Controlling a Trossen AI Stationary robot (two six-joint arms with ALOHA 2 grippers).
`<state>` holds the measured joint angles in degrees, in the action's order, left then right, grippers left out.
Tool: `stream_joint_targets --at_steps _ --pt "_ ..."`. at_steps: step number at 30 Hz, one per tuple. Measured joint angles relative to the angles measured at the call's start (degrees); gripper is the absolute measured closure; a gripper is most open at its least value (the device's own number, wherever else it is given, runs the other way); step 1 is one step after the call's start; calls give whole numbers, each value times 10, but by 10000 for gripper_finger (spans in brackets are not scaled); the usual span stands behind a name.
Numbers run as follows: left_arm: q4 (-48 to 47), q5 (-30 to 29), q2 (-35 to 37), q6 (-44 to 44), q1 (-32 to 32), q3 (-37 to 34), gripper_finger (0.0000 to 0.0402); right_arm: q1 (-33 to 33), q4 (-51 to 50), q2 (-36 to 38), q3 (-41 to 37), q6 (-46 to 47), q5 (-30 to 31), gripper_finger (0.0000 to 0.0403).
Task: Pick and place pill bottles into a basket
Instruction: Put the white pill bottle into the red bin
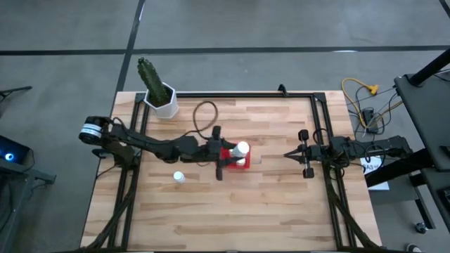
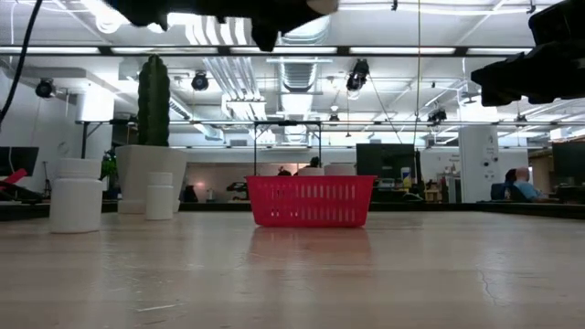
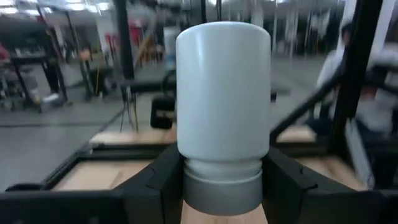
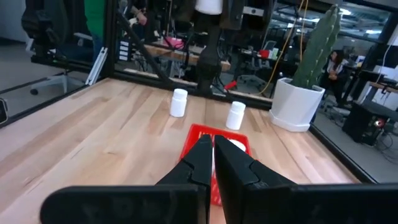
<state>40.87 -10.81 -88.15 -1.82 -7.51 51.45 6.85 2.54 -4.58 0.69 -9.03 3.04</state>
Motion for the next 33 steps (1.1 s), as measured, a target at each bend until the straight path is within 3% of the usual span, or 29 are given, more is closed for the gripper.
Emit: stream_joint_targets --at_steps 8,14,24,28,33 --pt "224 -1 0 51 2 -72 259 0 -5 -1 0 -1 1 394" --pt "317 -2 -1 77 3 -106 259 0 1 -1 0 1 0 394" --pt "495 -18 -39 107 3 -143 259 0 28 -1 0 130 0 394" --pt "493 -59 -64 119 3 -134 259 0 32 -1 0 126 1 394" --pt "492 -62 -88 134 5 -113 259 0 63 -6 0 120 1 394"
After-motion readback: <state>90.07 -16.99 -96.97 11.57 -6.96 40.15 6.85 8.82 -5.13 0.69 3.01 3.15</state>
